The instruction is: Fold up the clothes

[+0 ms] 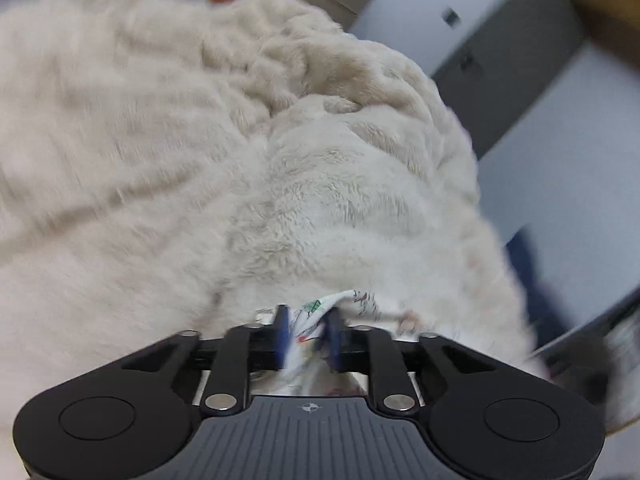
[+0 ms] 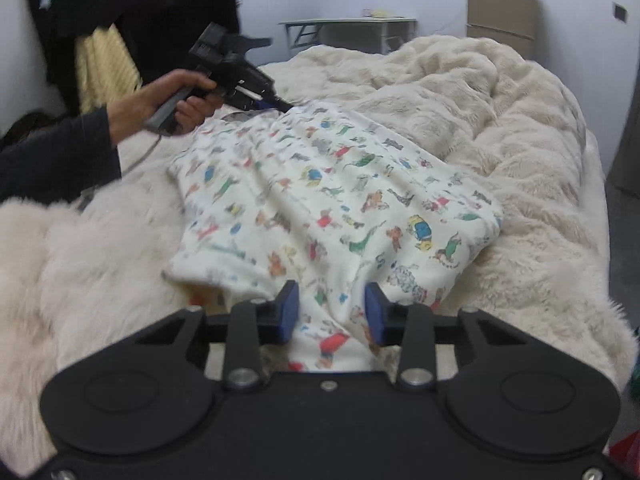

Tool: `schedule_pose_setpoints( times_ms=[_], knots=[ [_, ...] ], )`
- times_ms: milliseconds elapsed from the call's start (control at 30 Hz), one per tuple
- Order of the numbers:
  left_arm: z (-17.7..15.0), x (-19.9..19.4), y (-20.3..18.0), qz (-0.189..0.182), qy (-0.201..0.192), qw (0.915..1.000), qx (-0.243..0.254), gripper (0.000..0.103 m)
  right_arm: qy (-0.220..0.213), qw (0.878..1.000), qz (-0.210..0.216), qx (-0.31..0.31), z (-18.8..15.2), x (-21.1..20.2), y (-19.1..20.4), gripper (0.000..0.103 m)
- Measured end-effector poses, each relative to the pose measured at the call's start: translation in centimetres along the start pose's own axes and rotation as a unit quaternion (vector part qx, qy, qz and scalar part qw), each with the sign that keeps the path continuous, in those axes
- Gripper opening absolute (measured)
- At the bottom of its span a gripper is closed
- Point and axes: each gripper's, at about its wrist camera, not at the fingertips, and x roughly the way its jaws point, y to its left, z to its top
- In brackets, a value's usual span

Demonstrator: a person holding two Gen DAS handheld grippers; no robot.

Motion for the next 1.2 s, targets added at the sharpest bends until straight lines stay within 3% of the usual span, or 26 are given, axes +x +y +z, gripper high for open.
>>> schedule_pose_setpoints(
  times_ms=[33,100,167,300,367,467,500,567,633,700,767,800,833,933,967,1000,1100,1167,1200],
  knots=[
    [-0.7,-1.9,-1.7,0.026,-0.025,0.9977,0.057,0.064,-0.006,1.000,-0.001,-0.002,0.0,-0.7,0.0,0.038],
    [-2.5,-4.9,-4.3,0.032,-0.063,0.9849,0.158,0.067,-0.022,1.000,0.003,-0.003,0.0,-2.1,-0.1,0.042],
    [-5.2,-7.8,-7.1,0.003,-0.067,0.9654,0.252,0.067,-0.033,0.999,0.006,-0.008,-0.1,-3.4,0.0,0.044],
    [-11.3,-12.0,-11.7,-0.052,-0.072,0.9111,0.403,0.067,-0.035,0.999,0.008,-0.036,-0.6,-4.8,1.3,0.045],
    [-14.5,-13.4,-13.8,-0.079,-0.073,0.8790,0.465,0.067,-0.031,0.998,0.009,-0.048,-1.0,-5.0,1.9,0.048],
    [-18.5,-13.7,-16.5,-0.131,-0.075,0.8400,0.521,0.067,-0.034,0.998,0.007,-0.043,-1.4,-5.2,1.8,0.049],
    [-19.5,-13.4,-17.2,-0.140,-0.076,0.8307,0.534,0.068,-0.035,0.999,0.007,-0.041,-1.4,-5.2,1.8,0.049],
    [-22.4,-11.9,-19.8,-0.126,-0.092,0.8017,0.577,0.066,-0.039,0.999,0.008,-0.032,-1.6,-5.5,1.3,0.050],
    [-23.7,-10.7,-21.5,-0.109,-0.116,0.7900,0.592,0.051,-0.042,0.999,0.006,-0.024,-1.8,-5.8,0.9,0.051],
    [-24.6,-10.4,-22.8,-0.114,-0.142,0.7795,0.599,0.038,-0.046,0.999,0.003,-0.018,-1.9,-6.0,0.6,0.051],
    [-26.0,-10.3,-24.5,-0.103,-0.176,0.7596,0.618,0.024,-0.055,0.998,0.000,-0.006,-2.1,-6.6,0.1,0.051],
    [-26.8,-10.6,-24.9,-0.100,-0.191,0.7479,0.628,0.009,-0.058,0.998,0.001,0.000,-2.2,-6.8,-0.2,0.051],
    [-27.4,-10.9,-25.3,-0.099,-0.205,0.7371,0.636,0.005,-0.061,0.998,0.002,0.007,-2.2,-7.0,-0.5,0.051],
    [-27.6,-12.7,-24.5,-0.130,-0.237,0.7286,0.630,0.004,-0.074,0.997,0.004,0.030,-2.3,-7.6,-1.4,0.051],
    [-27.1,-13.4,-23.8,-0.149,-0.232,0.7354,0.619,0.004,-0.077,0.996,0.007,0.037,-2.3,-7.7,-1.7,0.051],
    [-26.9,-13.5,-23.5,-0.153,-0.223,0.7386,0.618,0.009,-0.079,0.996,0.010,0.042,-2.3,-7.7,-1.9,0.051],
    [-27.4,-12.7,-23.2,-0.133,-0.194,0.7328,0.639,0.031,-0.072,0.994,0.022,0.080,-2.5,-7.1,-3.0,0.051],
    [-27.5,-12.5,-23.5,-0.124,-0.187,0.7341,0.641,0.034,-0.070,0.990,0.042,0.116,-2.7,-6.4,-4.0,0.051],
    [-27.6,-12.4,-23.8,-0.119,-0.182,0.7309,0.647,0.040,-0.068,0.986,0.058,0.142,-3.0,-6.0,-4.7,0.052]
  ],
)
